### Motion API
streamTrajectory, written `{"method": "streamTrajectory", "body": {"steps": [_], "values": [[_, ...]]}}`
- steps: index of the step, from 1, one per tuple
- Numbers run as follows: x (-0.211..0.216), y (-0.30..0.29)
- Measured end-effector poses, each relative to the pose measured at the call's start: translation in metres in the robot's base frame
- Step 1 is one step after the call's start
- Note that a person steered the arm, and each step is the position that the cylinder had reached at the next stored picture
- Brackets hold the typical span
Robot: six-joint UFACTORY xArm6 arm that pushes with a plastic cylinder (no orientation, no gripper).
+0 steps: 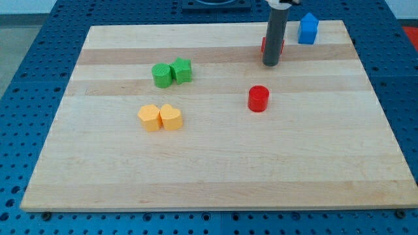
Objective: Move the red star to the left of the blue triangle
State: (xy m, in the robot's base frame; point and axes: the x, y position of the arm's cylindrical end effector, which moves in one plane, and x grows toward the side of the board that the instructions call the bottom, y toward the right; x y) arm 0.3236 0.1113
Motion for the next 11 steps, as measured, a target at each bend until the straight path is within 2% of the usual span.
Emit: {"method": "streamTrajectory", "body": {"steps": [2, 3, 5, 6, 7, 11], "values": [[-0.053, 0.017], [-0.066, 0.017], [-0.053, -0.036], [-0.069, -0.046], [-0.085, -0.026], [-0.097, 0.025]]}}
